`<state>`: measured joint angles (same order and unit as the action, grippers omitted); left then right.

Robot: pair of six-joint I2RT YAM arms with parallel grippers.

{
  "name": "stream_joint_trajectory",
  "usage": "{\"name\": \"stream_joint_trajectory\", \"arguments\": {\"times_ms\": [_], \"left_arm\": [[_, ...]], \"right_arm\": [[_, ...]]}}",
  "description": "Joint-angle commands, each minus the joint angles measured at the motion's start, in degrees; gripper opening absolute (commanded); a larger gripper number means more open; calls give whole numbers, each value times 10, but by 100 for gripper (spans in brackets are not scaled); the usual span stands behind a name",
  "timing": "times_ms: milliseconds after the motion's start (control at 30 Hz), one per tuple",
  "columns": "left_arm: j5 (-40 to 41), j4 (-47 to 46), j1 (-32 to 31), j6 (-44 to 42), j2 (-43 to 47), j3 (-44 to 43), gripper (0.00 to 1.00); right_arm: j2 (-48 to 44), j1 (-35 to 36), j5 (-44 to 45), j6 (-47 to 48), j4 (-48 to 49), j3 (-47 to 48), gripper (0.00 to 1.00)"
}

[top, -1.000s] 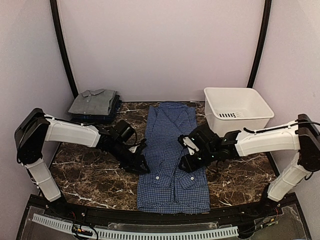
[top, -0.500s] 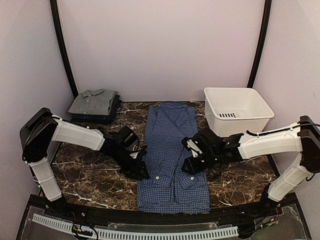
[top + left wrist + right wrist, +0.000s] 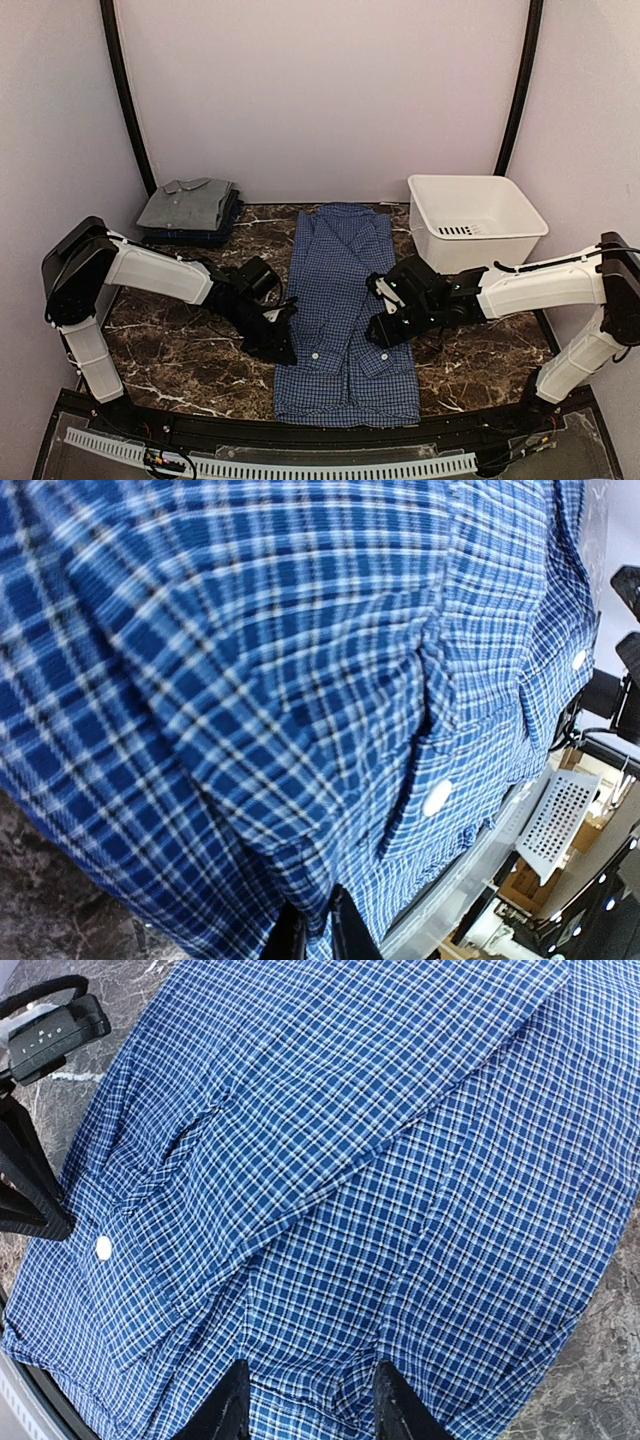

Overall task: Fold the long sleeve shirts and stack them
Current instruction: Adjust the sleeve of the rectangle-folded shirt.

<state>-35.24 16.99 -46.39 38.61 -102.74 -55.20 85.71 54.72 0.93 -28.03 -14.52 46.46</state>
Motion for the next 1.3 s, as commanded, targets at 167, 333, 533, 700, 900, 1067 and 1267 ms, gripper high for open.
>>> {"name": "stream_joint_trajectory", "arguments": {"times_ms": [167, 333, 533, 700, 900, 1067, 1267], "left_arm": [[-25, 38, -6, 0, 32, -19, 1], [-37, 58, -8, -5, 47, -17, 0], [-49, 76, -13, -9, 60, -10, 0], [-46, 74, -16, -7, 60, 4, 0], [-39, 62, -16, 2, 59, 18, 0], [-7, 85, -16, -10, 64, -4, 24], [53, 109, -3, -32, 82, -72, 37]], "right_arm": [[-11, -4, 19, -6, 12, -6, 39], [-13, -5, 21, -9, 12, -10, 39], [-8, -5, 19, -8, 12, -11, 39], [-2, -5, 18, -7, 13, -8, 39], [-3, -4, 23, -7, 15, -7, 39], [-6, -9, 37, -8, 7, 6, 39], [-10, -45, 48, -12, 20, 48, 37]]}}
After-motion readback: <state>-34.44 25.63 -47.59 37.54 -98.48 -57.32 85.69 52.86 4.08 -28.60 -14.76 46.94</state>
